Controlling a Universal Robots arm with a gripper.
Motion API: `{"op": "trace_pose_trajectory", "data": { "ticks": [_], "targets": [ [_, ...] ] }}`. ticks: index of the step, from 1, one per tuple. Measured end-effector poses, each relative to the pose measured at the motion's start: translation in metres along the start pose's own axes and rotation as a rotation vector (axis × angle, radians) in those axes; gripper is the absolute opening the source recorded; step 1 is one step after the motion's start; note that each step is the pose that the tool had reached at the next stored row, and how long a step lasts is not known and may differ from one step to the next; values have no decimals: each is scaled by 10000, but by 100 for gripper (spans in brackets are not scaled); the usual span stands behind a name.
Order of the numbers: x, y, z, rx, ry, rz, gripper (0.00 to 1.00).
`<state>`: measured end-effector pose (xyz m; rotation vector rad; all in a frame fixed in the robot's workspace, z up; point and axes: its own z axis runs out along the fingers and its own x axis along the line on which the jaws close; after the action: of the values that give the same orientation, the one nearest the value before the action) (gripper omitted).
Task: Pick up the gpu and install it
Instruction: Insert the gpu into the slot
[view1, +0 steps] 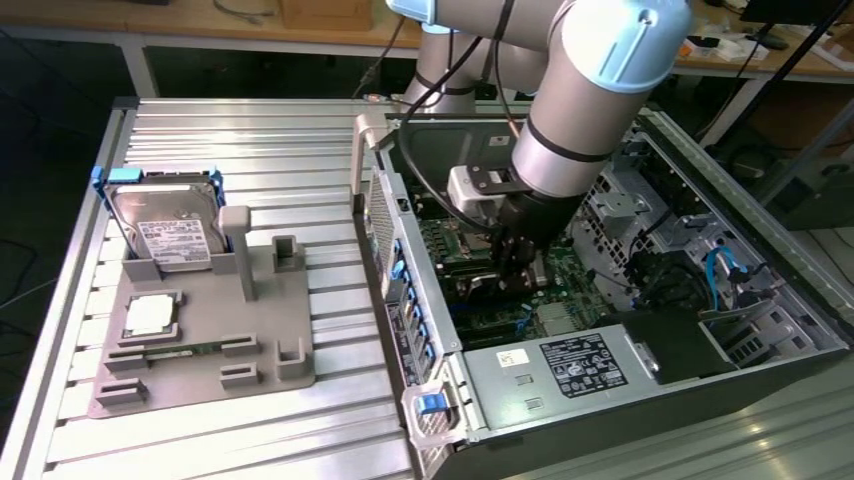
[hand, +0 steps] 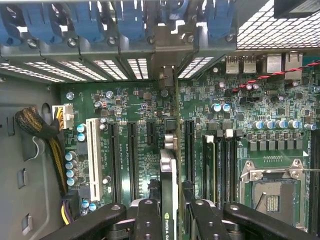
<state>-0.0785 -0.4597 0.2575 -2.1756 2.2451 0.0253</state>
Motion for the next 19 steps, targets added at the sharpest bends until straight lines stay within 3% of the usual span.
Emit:
{"op": "trace_pose_trajectory", "data": {
  "ticks": [19],
  "targets": [
    [1, 27, 39, 3, -4, 1, 27]
  ]
}}
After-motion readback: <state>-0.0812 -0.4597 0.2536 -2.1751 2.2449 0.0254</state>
